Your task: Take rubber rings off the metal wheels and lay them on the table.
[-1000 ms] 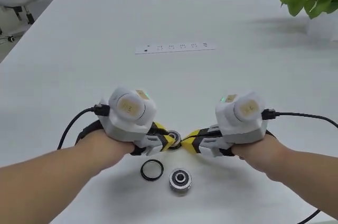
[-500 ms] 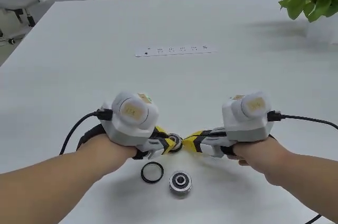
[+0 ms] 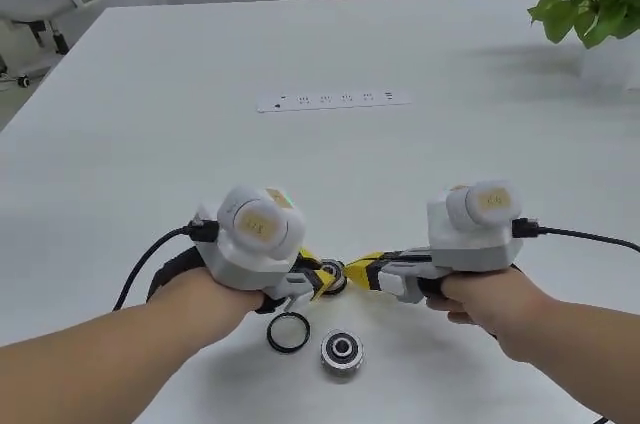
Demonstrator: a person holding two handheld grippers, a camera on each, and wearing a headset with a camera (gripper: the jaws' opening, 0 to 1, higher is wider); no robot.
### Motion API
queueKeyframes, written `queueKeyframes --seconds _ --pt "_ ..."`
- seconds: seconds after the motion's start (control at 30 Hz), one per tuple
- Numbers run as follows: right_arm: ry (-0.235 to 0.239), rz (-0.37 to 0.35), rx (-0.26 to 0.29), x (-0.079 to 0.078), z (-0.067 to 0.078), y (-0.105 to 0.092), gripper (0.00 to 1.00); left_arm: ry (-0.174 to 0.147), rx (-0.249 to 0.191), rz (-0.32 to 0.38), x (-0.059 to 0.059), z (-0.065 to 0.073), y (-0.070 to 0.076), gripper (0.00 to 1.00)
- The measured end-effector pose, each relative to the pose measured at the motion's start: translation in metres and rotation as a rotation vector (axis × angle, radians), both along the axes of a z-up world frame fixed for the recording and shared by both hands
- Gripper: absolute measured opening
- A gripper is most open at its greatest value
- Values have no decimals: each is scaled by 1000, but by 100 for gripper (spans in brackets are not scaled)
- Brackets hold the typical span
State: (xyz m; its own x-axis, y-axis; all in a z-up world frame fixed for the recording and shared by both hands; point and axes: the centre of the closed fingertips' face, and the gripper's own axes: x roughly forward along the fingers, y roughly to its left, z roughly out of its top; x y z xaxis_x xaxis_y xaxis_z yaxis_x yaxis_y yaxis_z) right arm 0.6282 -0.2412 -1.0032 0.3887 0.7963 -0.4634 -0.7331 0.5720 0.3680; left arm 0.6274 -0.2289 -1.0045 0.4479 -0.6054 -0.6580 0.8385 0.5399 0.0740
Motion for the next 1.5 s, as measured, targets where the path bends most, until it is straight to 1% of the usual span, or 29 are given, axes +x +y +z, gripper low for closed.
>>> queueKeyframes --seconds 0.07,0.1,0.23,0.27,0.3,0.33,0.37,0.43,0.6,0.73,0.8,0.87,1.0,1.1,1.2,1.27,1.37,1.5 --pt "-1 5 6 -2 2 3 0 -2 0 0 0 0 0 12" --pt "-13 15 -3 -3 2 4 0 -2 0 1 0 0 0 12" --pt "-12 26 9 -5 4 8 0 -3 1 0 0 0 0 11" --pt "-16 35 15 -6 5 10 0 -2 1 0 0 0 0 11" --pt "-15 38 41 -6 9 14 0 -1 -1 -2 -1 0 -1 11" --pt "-8 62 39 -11 9 17 0 -2 1 -2 -1 0 -1 11" --pt "-29 57 23 -8 9 16 0 -3 2 0 -1 0 -1 12" --pt "-19 61 20 -7 6 14 0 -6 -3 0 -1 0 -1 12" --pt "-8 65 45 -11 9 13 0 -6 -6 1 -1 0 -1 12" --pt "-1 55 33 -10 6 10 0 -8 -12 1 -1 0 -1 12" --pt "-3 48 -2 -8 1 5 0 -23 3 -23 -2 0 -1 12" --pt "-2 48 -4 -9 0 4 0 -22 9 -25 -2 0 -2 13" --pt "-4 44 -11 -9 1 3 0 -35 25 -48 -3 1 -2 13" --pt "-3 40 -9 -8 3 2 0 -33 35 -60 -4 2 0 13" --pt "-2 38 -4 -9 4 2 0 -38 38 -69 -6 4 1 14" --pt "-4 37 -2 -10 6 2 0 -36 36 -81 -9 6 3 15" --pt "-6 36 4 -10 9 2 0 -30 22 -93 -14 10 4 20" --pt "-9 35 14 -10 14 3 0 -47 13 -117 -20 19 9 26"
